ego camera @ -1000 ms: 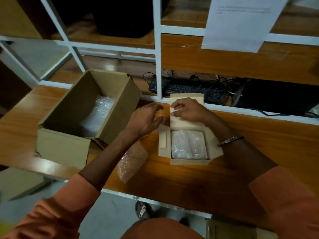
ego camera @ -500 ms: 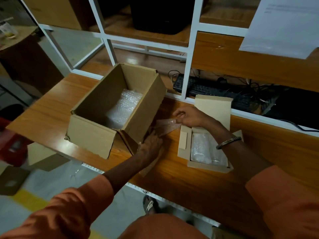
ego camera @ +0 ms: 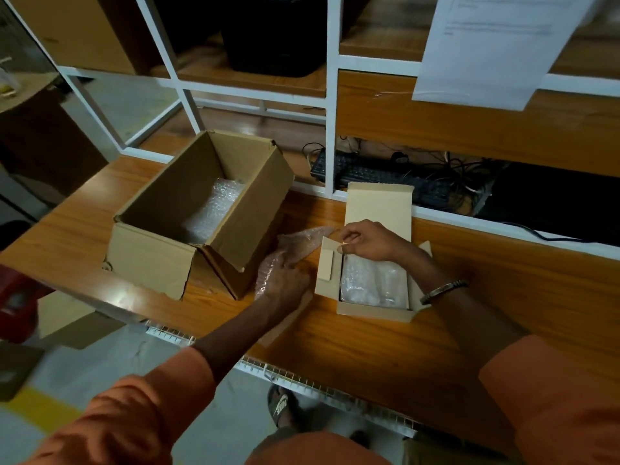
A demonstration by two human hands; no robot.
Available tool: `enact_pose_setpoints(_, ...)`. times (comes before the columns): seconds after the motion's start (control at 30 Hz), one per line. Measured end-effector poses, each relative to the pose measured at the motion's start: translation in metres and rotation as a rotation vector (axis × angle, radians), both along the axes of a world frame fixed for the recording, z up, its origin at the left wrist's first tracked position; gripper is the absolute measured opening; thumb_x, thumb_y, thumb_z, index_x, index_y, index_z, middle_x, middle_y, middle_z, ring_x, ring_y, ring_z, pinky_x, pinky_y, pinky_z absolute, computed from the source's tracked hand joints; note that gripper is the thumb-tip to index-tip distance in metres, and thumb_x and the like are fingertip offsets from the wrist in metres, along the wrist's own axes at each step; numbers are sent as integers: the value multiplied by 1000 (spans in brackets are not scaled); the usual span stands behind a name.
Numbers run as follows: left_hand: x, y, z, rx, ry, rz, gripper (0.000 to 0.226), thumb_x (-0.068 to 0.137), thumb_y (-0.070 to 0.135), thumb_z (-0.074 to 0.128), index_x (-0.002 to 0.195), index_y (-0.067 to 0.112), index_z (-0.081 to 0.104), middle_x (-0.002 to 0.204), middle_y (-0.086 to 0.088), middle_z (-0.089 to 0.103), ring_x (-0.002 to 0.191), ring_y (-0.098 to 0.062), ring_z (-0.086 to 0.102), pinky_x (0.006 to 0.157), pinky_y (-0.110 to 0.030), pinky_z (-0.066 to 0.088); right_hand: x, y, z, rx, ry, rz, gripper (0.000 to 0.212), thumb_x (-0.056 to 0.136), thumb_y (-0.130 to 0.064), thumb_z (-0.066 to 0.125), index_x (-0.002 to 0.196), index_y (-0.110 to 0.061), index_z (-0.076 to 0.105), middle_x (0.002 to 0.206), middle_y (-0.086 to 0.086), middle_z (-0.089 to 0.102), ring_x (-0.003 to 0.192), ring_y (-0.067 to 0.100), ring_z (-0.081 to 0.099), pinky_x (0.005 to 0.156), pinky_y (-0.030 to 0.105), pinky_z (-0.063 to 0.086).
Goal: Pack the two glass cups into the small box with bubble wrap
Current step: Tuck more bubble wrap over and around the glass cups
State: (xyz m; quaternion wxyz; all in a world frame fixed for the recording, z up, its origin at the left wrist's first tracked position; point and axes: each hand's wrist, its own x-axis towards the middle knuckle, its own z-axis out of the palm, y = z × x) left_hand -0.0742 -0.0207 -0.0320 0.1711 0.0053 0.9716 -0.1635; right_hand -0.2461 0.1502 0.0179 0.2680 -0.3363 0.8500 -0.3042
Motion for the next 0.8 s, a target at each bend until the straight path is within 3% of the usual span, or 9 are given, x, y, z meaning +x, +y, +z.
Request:
enact_pose_setpoints(0.07,3,11,21,62,197,86,35,99,21,57,134,18,62,135,-9,66,129,-29,61,121,-54,32,6,9,-5,0,-24,1,30,87,-29,83,115,-26,74,113,-1,74,108,16,69,96,34,54)
enact_pose_setpoints(0.17,5,18,48,183,500,134,28,97,19,54,122,19,67,127,-7,69,110,-27,68,97,-44,49,15,16,-5,-46,-101,1,30,88,-22,83,117,-22,76,110,-4,75,105,12,70,99,38,57)
enact_pose_setpoints(0.3,-5,25,81,558,753,136,18,101,35,51,108,23,62,103,2,70,82,-16,67,74,-39,60,35,20,18,-295,-439,-63,50,88,-23,83,132,-33,62,129,-8,69,121,9,63,98,33,54)
enact_pose_setpoints(0.37,-14,30,98,876,686,151,17,103,34,51,110,23,62,100,5,71,84,-13,69,73,-42,62,39,25,27,-425,-505,-41,59,88,-19,83,138,-34,56,135,-6,65,129,12,59,102,31,51)
enact_pose_setpoints(0.43,-23,35,111,1121,620,187,19,105,34,55,112,19,65,98,4,72,84,-14,70,74,-43,61,38,31,34,-483,-564,-24,53,89,-18,82,137,-28,62,134,0,69,130,18,61,102,34,51)
enact_pose_setpoints(0.57,-37,44,124,1374,524,295,38,102,50,58,106,13,66,87,-3,69,70,-14,63,61,-39,55,26,50,43,-473,-554,-135,45,79,-28,91,115,-6,73,121,18,74,121,35,67,110,53,48)
enact_pose_setpoints(0.67,-43,43,117,1385,150,378,36,97,46,69,120,18,65,91,1,70,67,-9,65,55,-24,52,15,68,44,-475,-454,-308,26,79,-22,90,84,-14,66,101,17,79,103,28,75,100,44,50)
enact_pose_setpoints(0.73,-47,39,104,1252,-68,302,38,88,38,82,120,22,68,105,4,75,89,-9,73,73,-26,61,8,81,38,-499,-474,-489,29,81,-16,89,85,-13,61,94,18,80,91,32,75,89,44,55)
enact_pose_setpoints(0.8,-52,33,91,1052,-86,277,32,85,33,85,112,19,73,107,3,75,99,-13,71,89,-38,61,2,93,29,-438,-355,-671,28,82,-13,87,90,-6,61,90,19,79,87,37,76,78,45,59)
